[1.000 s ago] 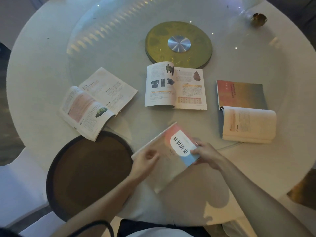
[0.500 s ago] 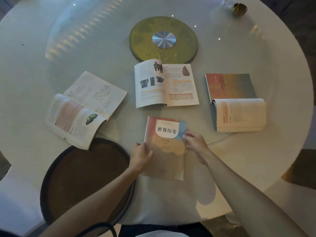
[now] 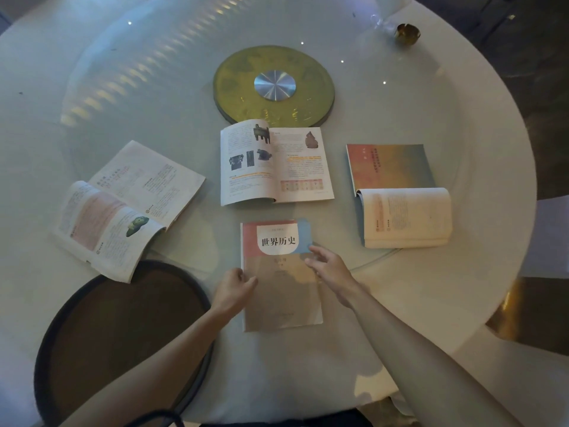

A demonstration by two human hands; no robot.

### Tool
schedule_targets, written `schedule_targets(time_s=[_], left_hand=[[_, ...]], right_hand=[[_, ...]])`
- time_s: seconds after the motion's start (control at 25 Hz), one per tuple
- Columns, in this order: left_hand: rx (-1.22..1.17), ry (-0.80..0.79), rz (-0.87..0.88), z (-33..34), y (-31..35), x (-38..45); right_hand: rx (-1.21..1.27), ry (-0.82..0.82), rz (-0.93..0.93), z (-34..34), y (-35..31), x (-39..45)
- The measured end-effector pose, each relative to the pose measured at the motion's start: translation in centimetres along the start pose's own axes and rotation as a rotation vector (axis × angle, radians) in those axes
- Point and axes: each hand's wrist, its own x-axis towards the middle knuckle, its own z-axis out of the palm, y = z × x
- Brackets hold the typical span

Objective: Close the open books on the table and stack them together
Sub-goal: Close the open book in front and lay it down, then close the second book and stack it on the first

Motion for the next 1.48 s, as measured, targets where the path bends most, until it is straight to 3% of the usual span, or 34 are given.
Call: schedule_targets(time_s=[0.12,0.2,0.32,0.56,0.96,1.24,1.48], left_hand=[[0.085,0.155,0.068,1.5,2.3,-0.5],[0.014,0.181,0.158,3.3,5.1,-0.2],[-0.109,0.091,0.227,7.4,11.5,0.5],[-0.458,-0.125,0.056,15.7,22.4,2.6],[-0.493,-0.14,-0.064,20.7,24.6,5.0],[-0.574,-0.234,-0.047,19.1,23.2,1.5],[-0.578,-0.245,-0.07,15.1,19.2,-0.7]], right_hand=[[-0.075,0.006,-0.076,-2.4,-0.7,0.4],[-0.156,0.098,-0.149,-5.4,-1.4,0.9],[-0.144,0.286,-0.189,-12.6,-1.8,2.0],[-0.087,0.52,-0.109,-26.9,0.6,3.7],[0.185,0.374,0.043,-32.7,5.3,7.1],[0.054,0.41,0.081,-33.4,6.9,6.9],[0.117,0.257,0.065,-32.2,7.9,2.3]])
